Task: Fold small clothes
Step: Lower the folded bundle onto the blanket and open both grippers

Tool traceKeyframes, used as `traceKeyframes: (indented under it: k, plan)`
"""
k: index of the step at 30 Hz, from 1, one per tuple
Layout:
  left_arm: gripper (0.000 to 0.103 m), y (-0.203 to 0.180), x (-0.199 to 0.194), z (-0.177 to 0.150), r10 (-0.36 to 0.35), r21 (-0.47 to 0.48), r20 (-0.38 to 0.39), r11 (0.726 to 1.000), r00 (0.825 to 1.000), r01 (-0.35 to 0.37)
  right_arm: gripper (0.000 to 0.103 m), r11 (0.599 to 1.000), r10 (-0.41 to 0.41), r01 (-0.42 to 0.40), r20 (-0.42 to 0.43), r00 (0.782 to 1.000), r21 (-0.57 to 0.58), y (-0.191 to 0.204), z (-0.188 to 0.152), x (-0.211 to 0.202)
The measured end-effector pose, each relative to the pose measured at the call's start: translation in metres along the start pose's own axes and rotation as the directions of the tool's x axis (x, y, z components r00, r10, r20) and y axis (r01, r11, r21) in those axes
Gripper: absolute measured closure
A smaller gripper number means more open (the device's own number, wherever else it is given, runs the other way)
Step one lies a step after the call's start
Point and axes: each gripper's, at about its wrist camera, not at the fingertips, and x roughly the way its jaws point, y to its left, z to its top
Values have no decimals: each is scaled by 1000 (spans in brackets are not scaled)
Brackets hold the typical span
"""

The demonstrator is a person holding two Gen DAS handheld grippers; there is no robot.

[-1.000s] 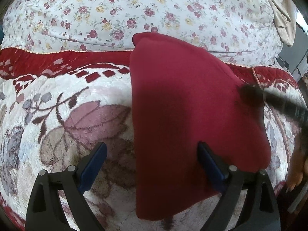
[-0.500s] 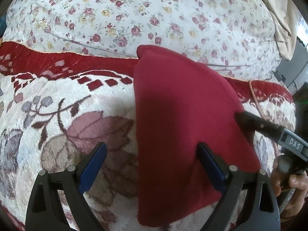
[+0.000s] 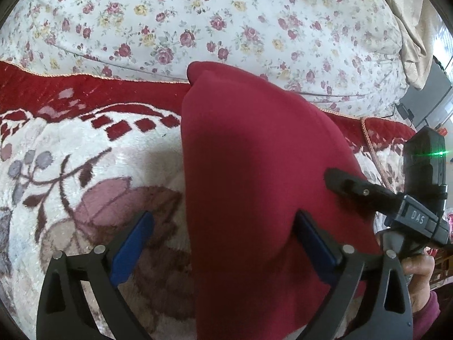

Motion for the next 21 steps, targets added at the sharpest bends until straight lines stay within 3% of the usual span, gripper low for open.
traceKeyframes:
  k: [9,14,16,18,19,21]
  plan:
    - [0,2,11,6,-35,-1,-23,999,999,35,5,999,15,-15,14,1000,-34,5,3,10]
    - [0,3,12,6,-46,-6,-21,999,999,46,13,999,-2,3,29,1000,-47,9,2,10]
    - [0,2,12,6,-47,-2,-16,999,999,46,22,997,-17,19,35,999,-72,14,1,9]
    - [9,1,10,5,-62,7,-11,998,998,62,28,994,-35,40,49,998,-102,22,0,6]
    - [23,-1,8,5,-83,15,-10,996,996,83,34,992,-45,52,57,997,-114,25,0,4]
    - [30,-7,2,4,-71,43,1,997,997,71,41,992,-43,51,70,997,-119,30,-1,-2]
